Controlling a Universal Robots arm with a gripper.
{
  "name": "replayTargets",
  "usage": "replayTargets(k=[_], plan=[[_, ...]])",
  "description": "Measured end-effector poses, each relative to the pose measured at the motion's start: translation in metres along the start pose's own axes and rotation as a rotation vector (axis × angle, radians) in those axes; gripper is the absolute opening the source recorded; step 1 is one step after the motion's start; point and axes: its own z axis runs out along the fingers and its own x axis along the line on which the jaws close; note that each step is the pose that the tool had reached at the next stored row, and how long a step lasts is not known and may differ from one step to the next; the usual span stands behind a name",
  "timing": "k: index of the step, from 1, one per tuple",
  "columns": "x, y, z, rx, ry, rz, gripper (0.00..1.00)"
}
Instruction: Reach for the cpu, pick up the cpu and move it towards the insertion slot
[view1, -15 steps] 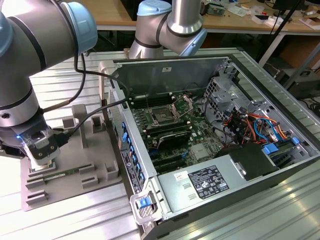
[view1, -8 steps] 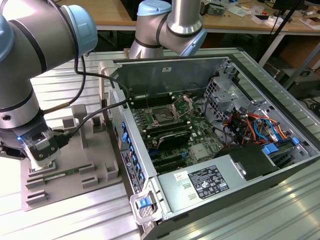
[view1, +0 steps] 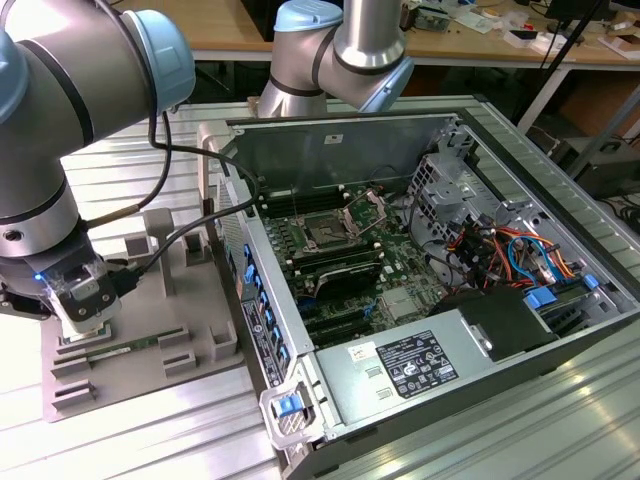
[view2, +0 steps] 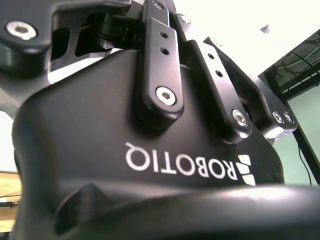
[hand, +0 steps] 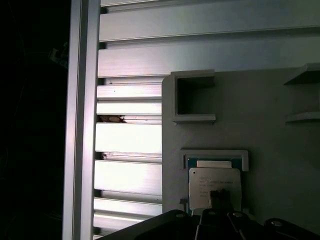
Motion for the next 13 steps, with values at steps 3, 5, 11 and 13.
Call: replayTargets(k=[3, 5, 11, 13], plan=[[0.0000, 0.0000, 0.0000, 0.0000, 0.0000, 0.000, 0.29], [0.0000, 0.0000, 0.0001, 0.0001, 0.0000, 0.000, 0.36], [0.0000, 0.0000, 0.0002, 0.0000, 0.0000, 0.000, 0.54], [0.0000, 0.0000, 0.0002, 0.0000, 0.0000, 0.000, 0.54]])
